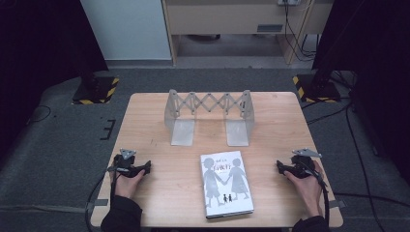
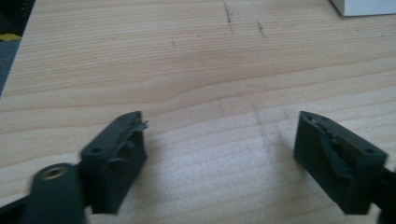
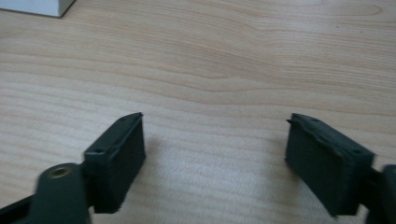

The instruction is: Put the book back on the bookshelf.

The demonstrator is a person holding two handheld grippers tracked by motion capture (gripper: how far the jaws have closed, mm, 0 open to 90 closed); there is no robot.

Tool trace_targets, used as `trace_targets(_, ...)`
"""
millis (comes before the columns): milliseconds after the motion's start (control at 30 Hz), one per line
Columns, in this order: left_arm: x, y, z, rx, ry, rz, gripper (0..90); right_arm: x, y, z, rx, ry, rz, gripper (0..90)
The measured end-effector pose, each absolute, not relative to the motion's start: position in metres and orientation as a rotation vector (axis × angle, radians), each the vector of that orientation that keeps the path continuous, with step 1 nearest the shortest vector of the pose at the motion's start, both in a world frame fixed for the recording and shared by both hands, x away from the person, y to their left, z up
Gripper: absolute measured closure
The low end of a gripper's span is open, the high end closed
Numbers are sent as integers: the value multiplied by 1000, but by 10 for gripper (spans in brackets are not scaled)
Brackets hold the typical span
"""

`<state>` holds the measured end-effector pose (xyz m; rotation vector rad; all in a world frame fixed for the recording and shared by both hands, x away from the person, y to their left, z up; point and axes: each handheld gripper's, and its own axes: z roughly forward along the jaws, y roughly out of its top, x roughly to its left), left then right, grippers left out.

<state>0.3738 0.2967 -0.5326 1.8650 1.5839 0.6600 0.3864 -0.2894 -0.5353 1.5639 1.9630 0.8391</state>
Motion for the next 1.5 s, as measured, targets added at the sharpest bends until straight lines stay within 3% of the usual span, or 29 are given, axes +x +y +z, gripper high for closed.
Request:
trace_targets(767, 347, 249, -506, 1797, 1349, 518, 281, 366, -247, -494, 1463, 2031, 1175, 315)
trace_targets(867, 345, 239, -505, 1808, 1320, 499, 320, 364, -235, -494, 1451, 2086, 1204, 323)
trace_targets(1133, 336, 207, -507, 1887, 1245, 455, 323, 359, -216, -498, 1430, 2155, 1259, 326)
trace_targets(1500, 324, 170, -519, 1987, 1142, 371, 373, 351, -193, -505, 1407, 2221, 1314, 406)
